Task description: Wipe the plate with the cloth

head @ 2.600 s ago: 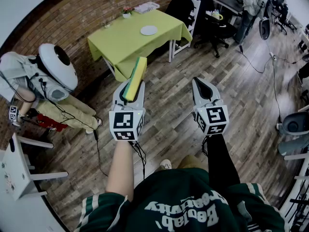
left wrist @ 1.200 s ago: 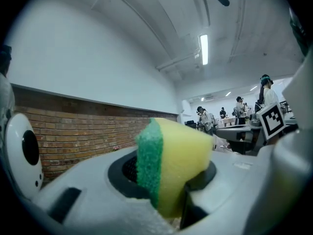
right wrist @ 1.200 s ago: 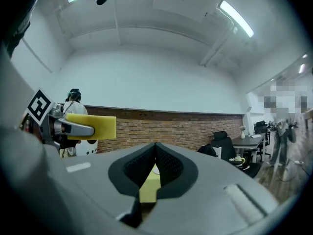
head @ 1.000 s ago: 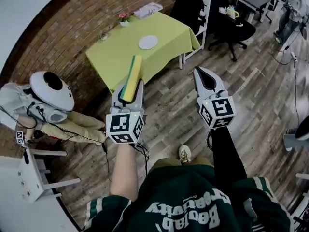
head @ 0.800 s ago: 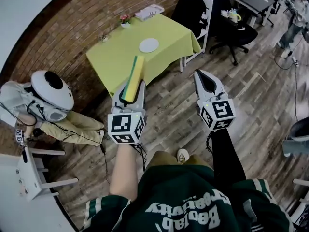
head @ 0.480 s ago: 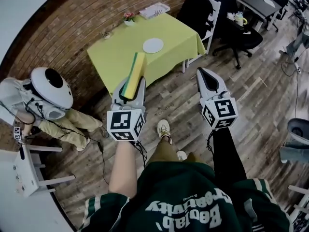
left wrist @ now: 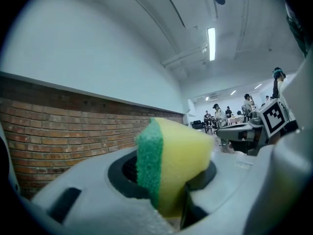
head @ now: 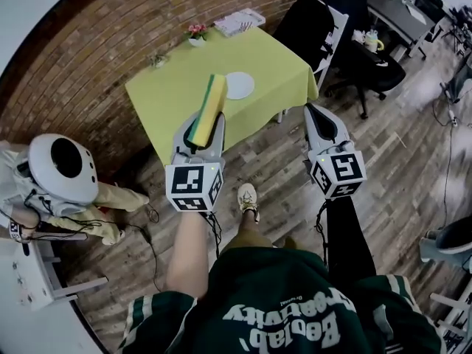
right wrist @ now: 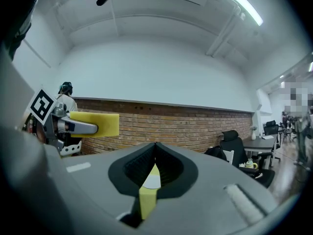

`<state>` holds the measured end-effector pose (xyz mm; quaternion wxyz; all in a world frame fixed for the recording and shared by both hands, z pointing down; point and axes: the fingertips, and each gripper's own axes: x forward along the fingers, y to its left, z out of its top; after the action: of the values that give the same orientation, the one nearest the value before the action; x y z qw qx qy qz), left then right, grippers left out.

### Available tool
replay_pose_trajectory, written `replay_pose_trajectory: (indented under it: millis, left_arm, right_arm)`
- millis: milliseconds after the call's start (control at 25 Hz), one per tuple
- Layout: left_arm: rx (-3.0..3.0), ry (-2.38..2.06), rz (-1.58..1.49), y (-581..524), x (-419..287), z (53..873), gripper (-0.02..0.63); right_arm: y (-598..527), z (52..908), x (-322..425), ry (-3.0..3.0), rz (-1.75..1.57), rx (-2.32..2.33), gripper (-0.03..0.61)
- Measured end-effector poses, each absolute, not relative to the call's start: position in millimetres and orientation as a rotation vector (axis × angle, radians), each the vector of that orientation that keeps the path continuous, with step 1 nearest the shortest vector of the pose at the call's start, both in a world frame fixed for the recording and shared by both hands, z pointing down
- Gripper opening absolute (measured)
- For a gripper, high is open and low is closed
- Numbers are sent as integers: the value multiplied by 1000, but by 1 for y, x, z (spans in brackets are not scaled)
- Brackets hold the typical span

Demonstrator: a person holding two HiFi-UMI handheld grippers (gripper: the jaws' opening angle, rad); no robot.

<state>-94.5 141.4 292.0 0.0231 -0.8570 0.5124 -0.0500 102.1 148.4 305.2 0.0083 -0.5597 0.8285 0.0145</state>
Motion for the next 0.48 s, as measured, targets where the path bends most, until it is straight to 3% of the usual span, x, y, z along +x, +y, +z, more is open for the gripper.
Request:
replay_pose_trajectory:
  millis: [480]
  left_arm:
    - [-2716,1492,-131,-19,-119,284,141]
  right_arm:
    - [-7,297,69,2592,60,-1791,14]
